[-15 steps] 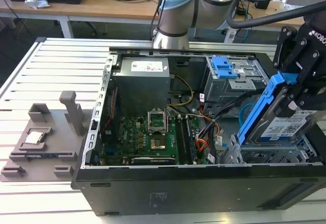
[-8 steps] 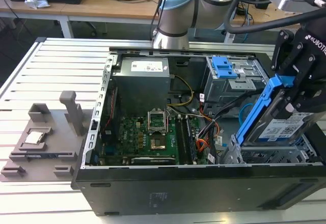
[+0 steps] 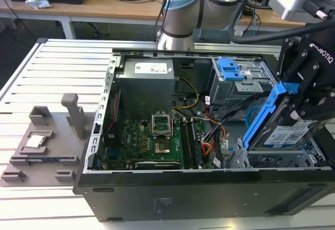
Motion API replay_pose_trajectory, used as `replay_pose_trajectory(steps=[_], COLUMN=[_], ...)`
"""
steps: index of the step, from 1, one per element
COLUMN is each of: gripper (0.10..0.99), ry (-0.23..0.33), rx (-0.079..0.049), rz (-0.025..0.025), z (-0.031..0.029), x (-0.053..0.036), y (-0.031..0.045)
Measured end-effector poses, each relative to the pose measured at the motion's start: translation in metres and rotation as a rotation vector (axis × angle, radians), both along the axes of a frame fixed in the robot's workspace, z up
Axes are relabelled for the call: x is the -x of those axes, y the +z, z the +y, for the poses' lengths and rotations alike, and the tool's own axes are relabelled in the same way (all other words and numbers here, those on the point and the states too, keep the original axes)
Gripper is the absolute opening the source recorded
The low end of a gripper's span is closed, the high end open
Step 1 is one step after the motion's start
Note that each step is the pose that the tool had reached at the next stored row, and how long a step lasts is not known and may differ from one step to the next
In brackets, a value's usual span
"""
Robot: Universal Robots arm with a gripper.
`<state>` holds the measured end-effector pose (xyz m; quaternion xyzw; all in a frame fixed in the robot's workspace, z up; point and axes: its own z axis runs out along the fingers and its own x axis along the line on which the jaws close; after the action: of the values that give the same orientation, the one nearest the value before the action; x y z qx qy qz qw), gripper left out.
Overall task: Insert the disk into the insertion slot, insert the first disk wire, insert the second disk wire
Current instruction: 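Insert the disk into the insertion slot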
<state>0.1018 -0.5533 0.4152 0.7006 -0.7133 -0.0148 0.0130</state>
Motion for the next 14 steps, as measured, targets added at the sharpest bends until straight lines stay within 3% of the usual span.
replay_pose_trajectory(steps=[14], gripper=[0.365], ry=[0.000], rx=[0.000], rz=[0.0000], z=[0.0000], x=[0.0000], y=[-0.0154])
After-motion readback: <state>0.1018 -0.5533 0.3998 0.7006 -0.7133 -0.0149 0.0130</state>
